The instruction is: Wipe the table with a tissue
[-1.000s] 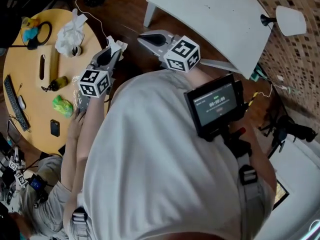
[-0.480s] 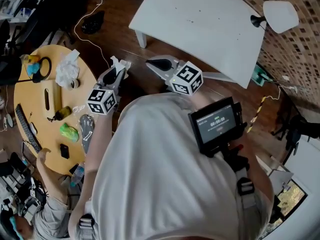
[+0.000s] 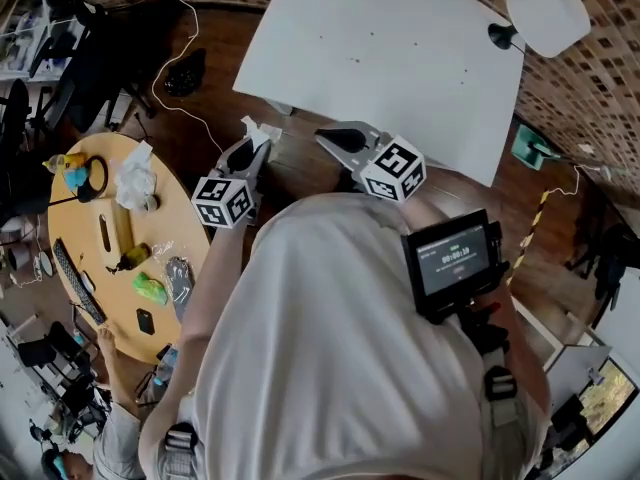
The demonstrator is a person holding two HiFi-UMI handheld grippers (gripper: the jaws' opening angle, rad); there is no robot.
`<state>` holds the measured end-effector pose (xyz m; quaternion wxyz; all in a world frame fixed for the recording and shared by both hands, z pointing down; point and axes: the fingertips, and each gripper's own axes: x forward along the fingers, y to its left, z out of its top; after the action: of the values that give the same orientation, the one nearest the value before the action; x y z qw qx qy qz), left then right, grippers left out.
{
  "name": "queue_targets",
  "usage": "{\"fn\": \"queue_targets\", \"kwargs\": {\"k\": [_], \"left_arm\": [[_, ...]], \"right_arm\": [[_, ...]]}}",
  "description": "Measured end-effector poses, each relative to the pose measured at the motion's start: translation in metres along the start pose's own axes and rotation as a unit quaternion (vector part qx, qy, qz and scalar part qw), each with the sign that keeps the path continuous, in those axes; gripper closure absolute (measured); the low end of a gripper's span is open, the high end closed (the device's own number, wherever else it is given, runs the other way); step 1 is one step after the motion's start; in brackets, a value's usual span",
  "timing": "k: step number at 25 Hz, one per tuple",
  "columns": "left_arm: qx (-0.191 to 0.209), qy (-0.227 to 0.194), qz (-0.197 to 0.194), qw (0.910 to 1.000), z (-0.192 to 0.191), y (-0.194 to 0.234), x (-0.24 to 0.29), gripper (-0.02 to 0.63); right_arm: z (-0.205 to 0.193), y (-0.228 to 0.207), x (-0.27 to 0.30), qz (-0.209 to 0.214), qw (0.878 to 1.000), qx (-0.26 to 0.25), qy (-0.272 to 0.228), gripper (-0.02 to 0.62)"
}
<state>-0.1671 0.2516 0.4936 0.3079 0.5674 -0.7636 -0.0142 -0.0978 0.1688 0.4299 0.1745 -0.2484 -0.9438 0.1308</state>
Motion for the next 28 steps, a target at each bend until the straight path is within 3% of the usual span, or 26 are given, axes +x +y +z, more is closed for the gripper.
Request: {"fn": "queue_targets", "kwargs": {"k": [8,14,21,28], "left_arm": [[-0.027,0.0,-0.012,0.9995,0.022,-0.028,0.059,0.506],[-0.001,0.014,-0.018,0.9997,0.03,-0.042,0.075,0.508],[0.006,0.031,-0.025,0.9992,0.036,-0.032,0.086,0.509],[0.016,0.041,-0.06,0.9972,0.04,-0.007,0.11,0.515]], "right_arm": [[0.009,-0.056,-0.061,-0.033,0.999,0.016,-0.033,0.588],[0.005,-0.073,-0.083,-0.052,0.997,0.033,-0.048,0.588],[0.002,-0.09,-0.078,-0.072,0.995,0.057,-0.042,0.589],[0.008,-0.107,-0.066,-0.113,0.991,0.064,-0.03,0.588]]}}
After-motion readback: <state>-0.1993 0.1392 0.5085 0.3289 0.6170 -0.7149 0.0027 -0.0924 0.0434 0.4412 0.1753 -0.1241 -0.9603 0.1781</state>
